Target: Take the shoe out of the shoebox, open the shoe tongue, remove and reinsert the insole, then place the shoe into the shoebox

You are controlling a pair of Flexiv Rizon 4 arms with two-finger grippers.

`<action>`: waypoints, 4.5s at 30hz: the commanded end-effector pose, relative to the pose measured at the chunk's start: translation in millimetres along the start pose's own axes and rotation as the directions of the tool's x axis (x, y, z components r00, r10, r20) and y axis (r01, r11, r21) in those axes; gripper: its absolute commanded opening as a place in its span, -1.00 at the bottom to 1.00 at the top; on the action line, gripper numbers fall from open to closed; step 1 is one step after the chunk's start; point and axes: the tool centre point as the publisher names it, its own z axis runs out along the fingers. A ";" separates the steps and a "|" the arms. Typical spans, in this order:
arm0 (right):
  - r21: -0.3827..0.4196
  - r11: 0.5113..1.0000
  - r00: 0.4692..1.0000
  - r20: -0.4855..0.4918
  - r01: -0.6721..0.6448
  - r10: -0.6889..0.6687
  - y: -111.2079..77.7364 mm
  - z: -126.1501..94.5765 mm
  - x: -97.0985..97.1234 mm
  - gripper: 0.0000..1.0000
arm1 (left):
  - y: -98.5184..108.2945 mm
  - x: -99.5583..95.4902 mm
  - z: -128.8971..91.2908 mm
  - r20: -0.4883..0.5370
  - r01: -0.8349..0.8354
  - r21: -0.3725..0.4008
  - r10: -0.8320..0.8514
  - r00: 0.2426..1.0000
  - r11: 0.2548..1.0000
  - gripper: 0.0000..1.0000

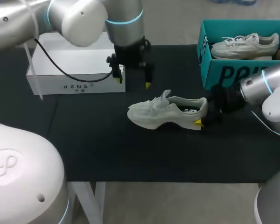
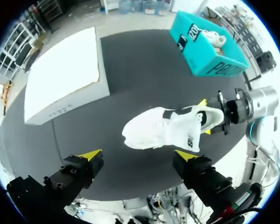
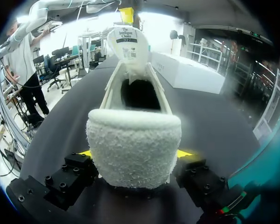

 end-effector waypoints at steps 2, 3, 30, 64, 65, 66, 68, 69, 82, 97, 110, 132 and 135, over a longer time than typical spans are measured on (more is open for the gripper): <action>0.001 1.000 1.000 0.001 0.001 -0.001 -0.6 0.2 -0.2 -1.00 | -31.4 7.8 -31.6 -0.205 -0.600 -0.108 0.573 0.793 0.793 1.00; 0.001 1.000 1.000 0.001 0.001 -0.001 -0.6 0.2 -0.2 -1.00 | -36.4 13.1 -36.2 -0.226 -0.632 -0.100 0.601 0.767 0.769 1.00; 0.001 1.000 1.000 0.001 0.001 -0.001 -0.6 0.2 -0.2 -1.00 | -52.9 85.2 -11.7 -0.024 -0.962 -0.206 0.982 0.188 0.179 1.00; 0.001 1.000 1.000 0.001 0.001 -0.001 -0.6 0.2 -0.2 -1.00 | -46.4 143.8 59.3 0.056 -0.990 0.139 0.998 0.005 -0.003 -1.00; 0.001 1.000 1.000 0.001 0.001 -0.001 -0.6 0.2 -0.2 -1.00 | -45.8 145.7 60.3 0.041 -0.992 0.125 0.999 -0.006 -0.011 -1.00; 0.001 1.000 1.000 0.001 0.001 -0.001 -0.6 0.2 -0.2 -1.00 | -46.0 146.8 61.3 0.033 -0.993 0.115 0.999 -0.015 -0.019 -1.00; 0.001 1.000 1.000 0.001 0.001 -0.001 -0.6 0.2 -0.2 -1.00 | -45.5 150.0 66.2 0.016 -0.995 0.092 1.000 -0.026 -0.027 -1.00; 0.001 1.000 1.000 0.001 0.001 -0.001 -0.6 0.2 -0.2 -1.00 | -45.1 153.1 70.8 0.009 -0.996 0.081 0.999 -0.039 -0.039 -1.00; 0.001 1.000 1.000 0.001 0.001 -0.001 -0.6 0.2 -0.2 -1.00 | -42.4 159.3 120.3 -0.007 -0.995 0.064 0.998 -0.070 -0.070 -1.00; 0.001 1.000 1.000 0.001 0.001 -0.001 -0.6 0.2 -0.2 -1.00 | -44.1 149.3 127.2 -0.021 -0.997 0.050 0.998 -0.051 -0.050 -1.00; 0.001 1.000 1.000 0.001 0.001 -0.001 -0.6 0.2 -0.2 -1.00 | -44.3 149.2 138.5 -0.024 -0.999 0.043 1.000 -0.015 -0.014 -1.00; 0.001 1.000 1.000 0.001 0.001 -0.001 -0.6 0.2 -0.2 -1.00 | -14.6 131.3 150.7 -0.152 -0.998 0.052 0.988 0.034 0.043 -1.00; 0.001 1.000 1.000 0.001 0.001 -0.001 -0.6 0.2 -0.2 -1.00 | -7.7 129.1 157.1 -0.179 -0.997 0.047 0.983 0.049 0.059 -1.00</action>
